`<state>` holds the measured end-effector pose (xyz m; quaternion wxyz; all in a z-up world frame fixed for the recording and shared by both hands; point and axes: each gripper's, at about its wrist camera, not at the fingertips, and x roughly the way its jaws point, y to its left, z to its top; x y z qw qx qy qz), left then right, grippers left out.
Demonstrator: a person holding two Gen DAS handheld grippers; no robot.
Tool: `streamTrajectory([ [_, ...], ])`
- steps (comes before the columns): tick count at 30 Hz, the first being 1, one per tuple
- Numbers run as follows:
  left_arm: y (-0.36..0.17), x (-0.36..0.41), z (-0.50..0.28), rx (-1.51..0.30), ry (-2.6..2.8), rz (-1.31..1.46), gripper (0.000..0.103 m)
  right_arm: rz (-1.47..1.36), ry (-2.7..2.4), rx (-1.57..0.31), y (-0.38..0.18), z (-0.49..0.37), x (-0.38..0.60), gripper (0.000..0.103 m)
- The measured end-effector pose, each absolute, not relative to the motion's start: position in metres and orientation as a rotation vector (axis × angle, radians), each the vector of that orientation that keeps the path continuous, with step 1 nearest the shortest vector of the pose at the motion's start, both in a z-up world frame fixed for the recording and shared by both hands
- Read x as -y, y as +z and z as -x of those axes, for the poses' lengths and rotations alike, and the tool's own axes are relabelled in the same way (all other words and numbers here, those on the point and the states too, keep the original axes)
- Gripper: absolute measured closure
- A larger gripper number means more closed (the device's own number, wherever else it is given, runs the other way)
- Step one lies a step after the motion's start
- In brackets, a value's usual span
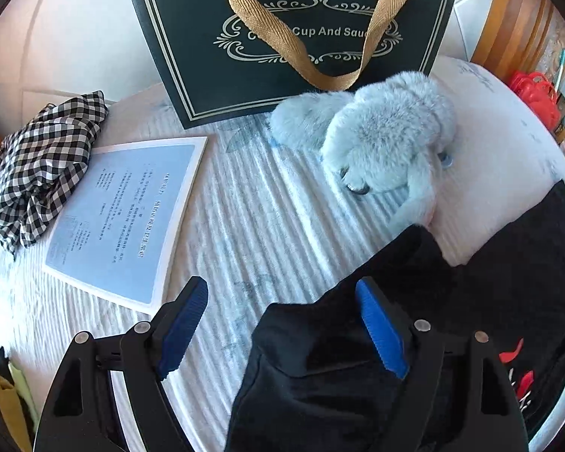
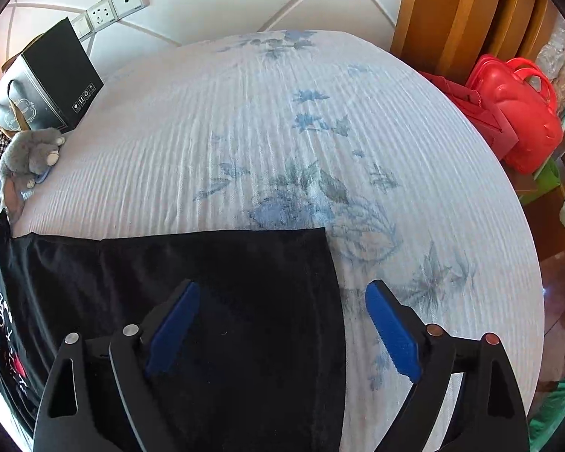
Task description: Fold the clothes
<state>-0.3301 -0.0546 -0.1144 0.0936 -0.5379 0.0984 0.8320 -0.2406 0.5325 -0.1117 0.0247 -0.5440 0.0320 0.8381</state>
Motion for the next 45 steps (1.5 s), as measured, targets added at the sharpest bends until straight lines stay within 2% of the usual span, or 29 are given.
streamTrajectory([
  [2, -0.120, 0.061, 0.330, -0.311, 2.494, 1.615, 0.019, 1.687, 2.590, -0.099, -0.115, 0.240, -0.532, 0.013],
  [6, -0.111, 0.079, 0.328, -0.159, 2.555, 1.560, 0.019, 1.679, 2.584, -0.110, -0.118, 0.237, -0.536, 0.013],
  [11, -0.115, 0.064, 0.319, -0.232, 2.476, 1.539, 0.019, 1.662, 2.578, -0.169, -0.120, 0.232, -0.546, 0.013],
  [18, -0.130, 0.065, 0.333, -0.073, 2.400, 1.605, 0.019, 1.645, 2.587, -0.181, -0.118, 0.235, -0.548, 0.013],
  [23, -0.119, 0.056, 0.345, -0.062, 2.359, 1.582, 0.019, 1.637, 2.605, -0.172, -0.114, 0.241, -0.547, 0.012],
  [25, -0.117, 0.047, 0.350, -0.089, 2.330, 1.583, 0.019, 1.656, 2.607, -0.164, -0.115, 0.245, -0.547, 0.010],
  [31, -0.140, 0.007, 0.352, -0.326, 2.233, 1.653, 0.021, 1.696, 2.614, -0.115, -0.126, 0.253, -0.537, 0.010],
  [32, -0.140, 0.002, 0.349, -0.361, 2.236, 1.634, 0.025, 1.700, 2.615, -0.104, -0.127, 0.254, -0.535, 0.010],
  [34, -0.136, -0.004, 0.349, -0.338, 2.236, 1.610, 0.044, 1.708, 2.609, -0.070, -0.130, 0.255, -0.532, 0.010],
  [35, -0.134, -0.006, 0.350, -0.324, 2.236, 1.604, 0.060, 1.712, 2.606, -0.054, -0.132, 0.256, -0.531, 0.010],
  [36, -0.132, -0.008, 0.350, -0.310, 2.236, 1.597, 0.093, 1.711, 2.610, -0.046, -0.131, 0.256, -0.530, 0.010],
  [37, -0.131, -0.013, 0.349, -0.329, 2.237, 1.596, 0.097, 1.709, 2.615, -0.039, -0.130, 0.257, -0.528, 0.009],
  [39, -0.129, -0.024, 0.347, -0.408, 2.245, 1.582, 0.099, 1.707, 2.624, -0.025, -0.129, 0.257, -0.525, 0.023],
  [41, -0.122, -0.032, 0.342, -0.488, 2.280, 1.553, 0.099, 1.704, 2.632, -0.010, -0.127, 0.258, -0.522, 0.077],
  [43, -0.105, -0.033, 0.335, -0.499, 2.330, 1.501, 0.100, 1.701, 2.641, 0.005, -0.125, 0.259, -0.519, 0.095],
  [45, -0.078, -0.032, 0.322, -0.488, 2.387, 1.426, 0.100, 1.624, 2.694, -0.032, -0.112, 0.247, -0.521, 0.096],
])
